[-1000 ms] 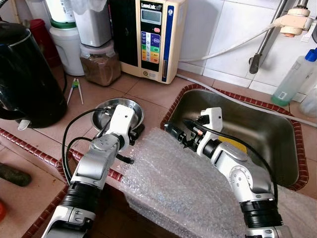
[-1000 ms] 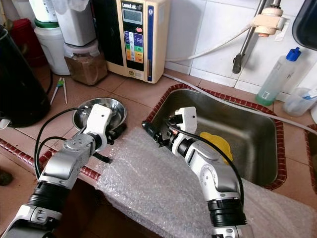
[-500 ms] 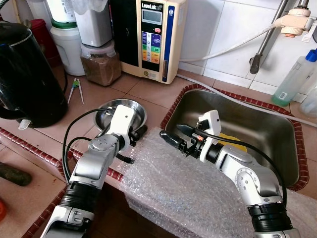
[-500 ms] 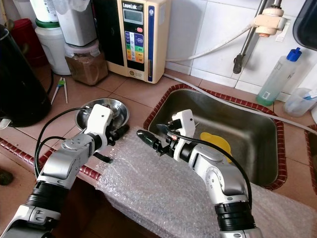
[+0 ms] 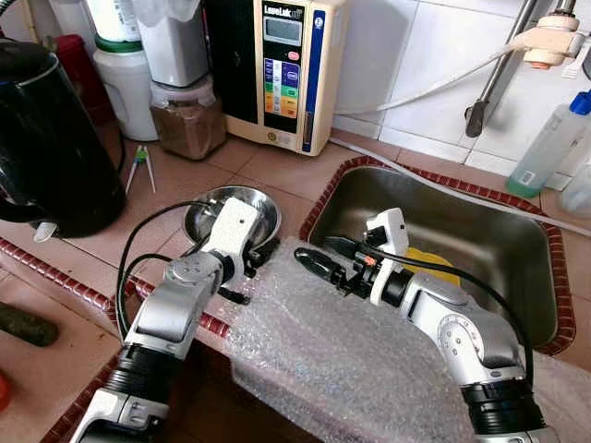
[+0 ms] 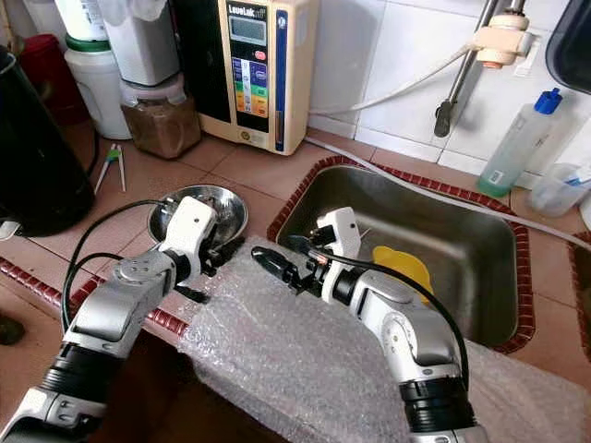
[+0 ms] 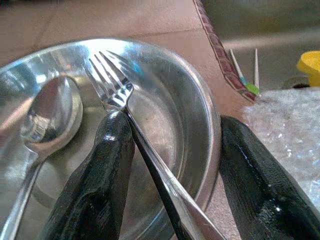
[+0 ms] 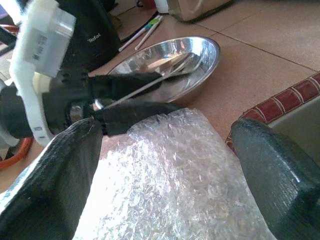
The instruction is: Kitchen organization
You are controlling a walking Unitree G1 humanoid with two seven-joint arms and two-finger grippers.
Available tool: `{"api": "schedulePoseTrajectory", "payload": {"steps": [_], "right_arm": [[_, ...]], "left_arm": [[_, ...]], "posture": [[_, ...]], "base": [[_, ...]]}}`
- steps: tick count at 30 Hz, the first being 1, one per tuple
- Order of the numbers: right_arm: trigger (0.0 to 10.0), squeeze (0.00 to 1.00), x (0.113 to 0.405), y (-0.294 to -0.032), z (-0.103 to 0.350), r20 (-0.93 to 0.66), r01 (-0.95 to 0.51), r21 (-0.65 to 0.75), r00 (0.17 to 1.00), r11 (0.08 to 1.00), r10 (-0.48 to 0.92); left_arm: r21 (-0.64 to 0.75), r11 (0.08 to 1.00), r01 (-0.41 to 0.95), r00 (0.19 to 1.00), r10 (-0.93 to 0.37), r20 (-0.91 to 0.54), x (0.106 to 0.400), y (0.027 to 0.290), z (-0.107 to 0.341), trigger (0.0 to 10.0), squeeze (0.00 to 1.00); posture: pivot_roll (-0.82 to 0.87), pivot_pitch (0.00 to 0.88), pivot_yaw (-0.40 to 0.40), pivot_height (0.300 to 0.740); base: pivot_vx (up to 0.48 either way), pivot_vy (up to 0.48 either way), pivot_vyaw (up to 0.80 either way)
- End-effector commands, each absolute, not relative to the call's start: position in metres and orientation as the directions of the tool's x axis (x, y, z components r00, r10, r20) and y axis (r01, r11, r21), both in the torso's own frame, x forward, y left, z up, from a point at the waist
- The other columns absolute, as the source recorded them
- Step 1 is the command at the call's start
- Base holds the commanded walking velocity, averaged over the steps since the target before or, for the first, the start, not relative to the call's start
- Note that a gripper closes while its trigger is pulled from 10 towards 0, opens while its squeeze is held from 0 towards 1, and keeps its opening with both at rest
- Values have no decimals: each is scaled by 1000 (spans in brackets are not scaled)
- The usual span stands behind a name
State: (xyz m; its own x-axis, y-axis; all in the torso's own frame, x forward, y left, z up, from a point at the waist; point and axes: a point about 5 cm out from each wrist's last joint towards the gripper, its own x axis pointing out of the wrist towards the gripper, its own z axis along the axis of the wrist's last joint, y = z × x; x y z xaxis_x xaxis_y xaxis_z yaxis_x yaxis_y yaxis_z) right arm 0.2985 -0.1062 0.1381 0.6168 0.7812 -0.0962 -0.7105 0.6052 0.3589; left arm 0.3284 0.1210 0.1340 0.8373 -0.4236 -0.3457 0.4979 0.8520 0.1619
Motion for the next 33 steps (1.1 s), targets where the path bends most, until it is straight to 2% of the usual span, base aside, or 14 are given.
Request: {"api": "schedulePoseTrajectory", "payload": {"steps": [1, 9, 23, 27, 33], "right_arm": [[10000, 0, 297, -105, 142, -91, -726, 345, 605, 595, 791], [10000, 0, 297, -103, 141, -94, -727, 342, 603, 595, 792], [10000, 0, 302, -107, 142, -98, -717, 339, 617, 609, 781], [10000, 0, 309, -112, 147, -67, -688, 345, 660, 638, 748], [10000, 0, 321, -124, 155, -17, -602, 409, 746, 686, 665]], "left_arm": [[207, 847, 490, 856, -421, -301, 328, 122, 143, 0, 0], [271, 853, 445, 893, -401, -206, 330, 124, 148, 0, 0], [297, 885, 359, 930, -368, -27, 331, 122, 163, 0, 0], [316, 887, 337, 920, -382, 91, 330, 116, 173, 0, 0], [336, 857, 389, 877, -456, 148, 325, 102, 174, 0, 0]], "posture": [[7, 0, -37, 740], [9, 0, -36, 740], [14, 0, -52, 740], [6, 0, -60, 740], [-1, 0, -71, 740]], "base": [[0, 0, 0], [0, 0, 0], [0, 0, 0], [0, 0, 0], [0, 0, 0]]}}
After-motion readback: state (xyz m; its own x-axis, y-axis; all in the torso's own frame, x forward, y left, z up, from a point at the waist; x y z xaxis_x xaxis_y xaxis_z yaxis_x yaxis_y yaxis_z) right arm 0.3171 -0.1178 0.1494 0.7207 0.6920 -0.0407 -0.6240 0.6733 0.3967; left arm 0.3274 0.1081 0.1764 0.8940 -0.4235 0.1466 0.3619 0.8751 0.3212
